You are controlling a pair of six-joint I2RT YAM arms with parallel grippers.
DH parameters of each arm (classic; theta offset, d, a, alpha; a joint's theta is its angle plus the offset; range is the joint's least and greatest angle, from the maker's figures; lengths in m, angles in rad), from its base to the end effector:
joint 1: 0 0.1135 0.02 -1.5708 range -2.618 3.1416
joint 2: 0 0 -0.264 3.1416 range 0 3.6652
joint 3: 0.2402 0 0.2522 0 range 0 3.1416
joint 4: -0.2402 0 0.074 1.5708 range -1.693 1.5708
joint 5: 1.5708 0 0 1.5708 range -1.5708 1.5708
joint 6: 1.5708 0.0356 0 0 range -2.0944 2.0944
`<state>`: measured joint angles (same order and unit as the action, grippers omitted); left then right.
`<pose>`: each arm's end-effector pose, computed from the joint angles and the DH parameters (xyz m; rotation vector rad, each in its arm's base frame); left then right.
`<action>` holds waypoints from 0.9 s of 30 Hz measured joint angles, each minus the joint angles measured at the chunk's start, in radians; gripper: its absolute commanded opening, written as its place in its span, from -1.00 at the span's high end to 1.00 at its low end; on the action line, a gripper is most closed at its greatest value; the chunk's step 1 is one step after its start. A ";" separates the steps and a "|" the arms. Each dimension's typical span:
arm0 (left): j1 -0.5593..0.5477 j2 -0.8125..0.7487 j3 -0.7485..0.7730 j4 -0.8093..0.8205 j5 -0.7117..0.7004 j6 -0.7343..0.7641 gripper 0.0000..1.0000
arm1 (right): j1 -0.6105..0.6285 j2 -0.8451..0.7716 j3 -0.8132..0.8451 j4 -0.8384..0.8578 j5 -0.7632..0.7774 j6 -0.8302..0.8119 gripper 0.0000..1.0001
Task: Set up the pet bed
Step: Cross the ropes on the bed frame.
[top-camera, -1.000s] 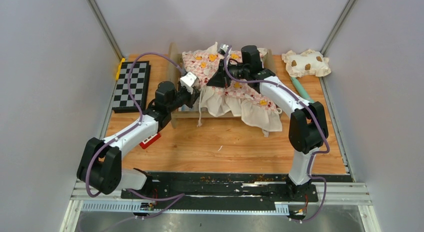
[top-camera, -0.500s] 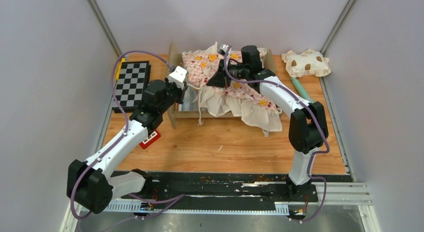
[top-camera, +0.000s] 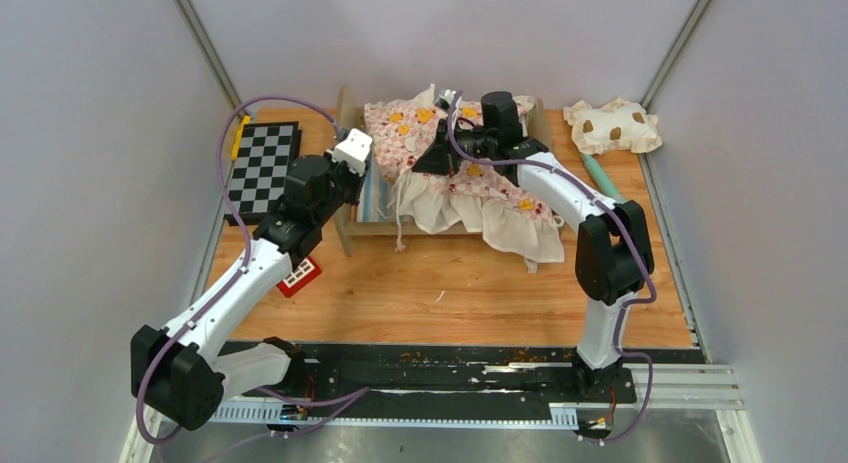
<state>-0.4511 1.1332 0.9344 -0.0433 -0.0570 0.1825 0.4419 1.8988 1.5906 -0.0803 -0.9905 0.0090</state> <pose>0.2407 -0.1143 0.3368 0.5267 1.7366 -0.1390 0.3879 0.2165 0.3109 -1.0563 1.6690 1.2563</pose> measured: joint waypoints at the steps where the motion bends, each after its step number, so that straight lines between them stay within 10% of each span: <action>1: 0.000 0.000 0.001 0.000 0.005 0.001 0.16 | 0.000 0.003 0.000 0.002 0.000 0.004 0.93; 27: -0.013 0.160 -0.148 0.276 0.291 -0.111 -0.07 | -0.065 0.003 0.004 0.078 0.045 0.093 0.93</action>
<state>-0.4641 1.2934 0.7860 0.2325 0.2344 0.0715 0.3771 1.9022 1.5944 -0.0025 -0.9455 0.1017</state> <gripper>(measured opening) 0.531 0.058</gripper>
